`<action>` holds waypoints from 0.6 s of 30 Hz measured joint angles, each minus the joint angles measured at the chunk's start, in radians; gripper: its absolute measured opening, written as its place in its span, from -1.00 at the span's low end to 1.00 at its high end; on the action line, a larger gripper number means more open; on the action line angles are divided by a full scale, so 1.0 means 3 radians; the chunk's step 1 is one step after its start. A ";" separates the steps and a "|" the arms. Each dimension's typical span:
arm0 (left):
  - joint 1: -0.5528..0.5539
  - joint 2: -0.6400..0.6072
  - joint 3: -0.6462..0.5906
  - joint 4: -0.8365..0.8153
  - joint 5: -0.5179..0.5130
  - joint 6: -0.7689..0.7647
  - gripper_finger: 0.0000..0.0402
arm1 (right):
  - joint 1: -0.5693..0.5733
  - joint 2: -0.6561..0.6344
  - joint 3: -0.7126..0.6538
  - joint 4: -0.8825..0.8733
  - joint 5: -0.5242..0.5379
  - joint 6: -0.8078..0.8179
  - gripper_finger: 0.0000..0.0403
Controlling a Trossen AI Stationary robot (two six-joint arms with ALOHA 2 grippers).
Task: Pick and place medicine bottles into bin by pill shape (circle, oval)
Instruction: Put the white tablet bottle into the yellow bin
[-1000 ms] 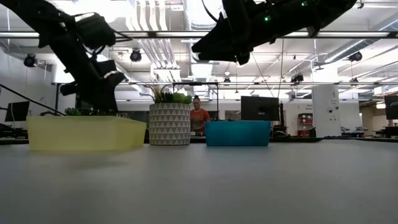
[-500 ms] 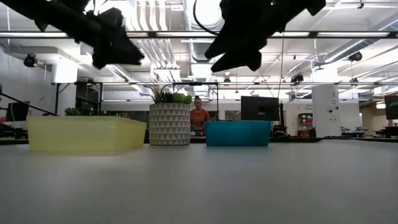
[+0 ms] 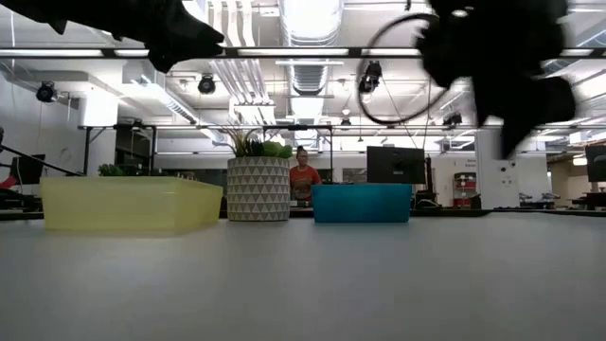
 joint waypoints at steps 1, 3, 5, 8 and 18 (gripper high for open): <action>0.0000 0.0000 0.0000 0.0015 -0.0005 0.0022 -0.28 | 0.0086 0.0000 -0.0003 -0.0105 -0.0024 0.0213 0.12; 0.0000 0.0005 0.0000 0.0077 -0.0015 0.0061 -0.28 | 0.0266 0.0000 -0.0007 -0.0278 -0.0099 0.0665 0.12; 0.0000 0.0001 0.0000 0.0070 -0.0015 0.0142 -0.28 | 0.0440 -0.0005 -0.0008 -0.0345 -0.0189 0.1064 0.12; 0.0000 0.0012 0.0000 0.0061 -0.0015 0.0251 -0.28 | 0.0686 -0.0036 0.0016 -0.0387 -0.0213 0.1574 0.12; 0.0000 0.0006 -0.0003 0.0059 -0.0025 0.0383 -0.28 | 0.1273 -0.0058 0.0474 -0.1304 -0.0231 0.2527 0.12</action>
